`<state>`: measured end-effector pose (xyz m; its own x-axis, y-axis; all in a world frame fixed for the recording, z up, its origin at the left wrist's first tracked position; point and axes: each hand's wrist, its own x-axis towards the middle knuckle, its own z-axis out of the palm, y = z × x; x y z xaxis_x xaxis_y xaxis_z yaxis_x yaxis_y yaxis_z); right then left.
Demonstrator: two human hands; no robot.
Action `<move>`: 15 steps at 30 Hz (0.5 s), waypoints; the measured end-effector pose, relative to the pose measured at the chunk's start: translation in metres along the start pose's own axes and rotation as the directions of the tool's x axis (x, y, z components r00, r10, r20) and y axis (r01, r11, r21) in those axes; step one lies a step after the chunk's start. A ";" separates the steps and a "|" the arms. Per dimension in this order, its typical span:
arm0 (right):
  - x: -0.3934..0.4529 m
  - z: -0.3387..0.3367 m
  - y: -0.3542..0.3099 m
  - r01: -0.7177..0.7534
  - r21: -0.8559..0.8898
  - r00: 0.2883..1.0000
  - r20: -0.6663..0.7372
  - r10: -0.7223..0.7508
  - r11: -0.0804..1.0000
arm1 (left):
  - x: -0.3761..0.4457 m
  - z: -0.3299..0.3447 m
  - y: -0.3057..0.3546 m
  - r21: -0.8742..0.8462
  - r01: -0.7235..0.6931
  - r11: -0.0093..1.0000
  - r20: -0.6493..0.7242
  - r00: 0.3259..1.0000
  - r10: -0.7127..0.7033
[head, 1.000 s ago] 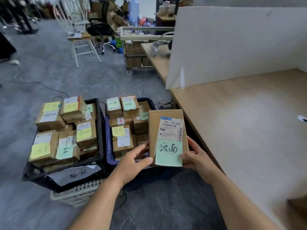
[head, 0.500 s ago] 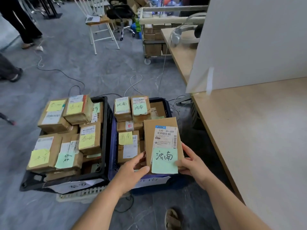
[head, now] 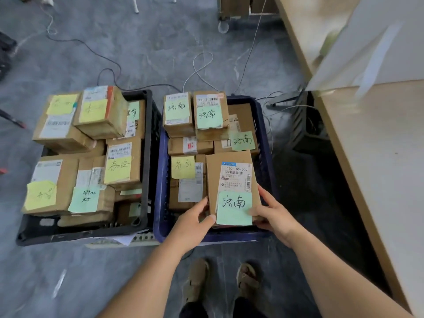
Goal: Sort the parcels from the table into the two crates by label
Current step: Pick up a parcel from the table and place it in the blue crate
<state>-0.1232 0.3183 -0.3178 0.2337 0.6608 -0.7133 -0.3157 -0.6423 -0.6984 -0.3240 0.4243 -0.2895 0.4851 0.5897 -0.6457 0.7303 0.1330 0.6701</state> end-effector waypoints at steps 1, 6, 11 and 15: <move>0.007 0.002 0.003 -0.011 0.017 1.000 0.000 0.011 1.000 | 0.008 -0.001 -0.005 0.016 0.001 1.000 0.009 1.000 -0.001; 0.038 0.012 0.014 -0.059 0.041 0.998 -0.031 0.060 0.997 | 0.044 -0.004 -0.024 0.129 0.005 0.992 0.025 1.000 -0.008; 0.064 0.017 0.022 -0.074 0.043 0.994 -0.078 0.077 0.996 | 0.075 -0.003 -0.038 0.275 -0.028 0.961 0.035 0.999 0.019; 0.078 0.020 0.030 -0.081 -0.012 0.988 -0.129 0.079 0.997 | 0.088 0.002 -0.038 0.462 -0.083 0.883 0.037 0.997 0.075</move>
<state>-0.1327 0.3577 -0.3933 0.3246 0.5522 -0.7679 -0.3227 -0.6985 -0.6387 -0.3079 0.4698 -0.3725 0.5559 0.5683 -0.6067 0.8266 -0.3002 0.4761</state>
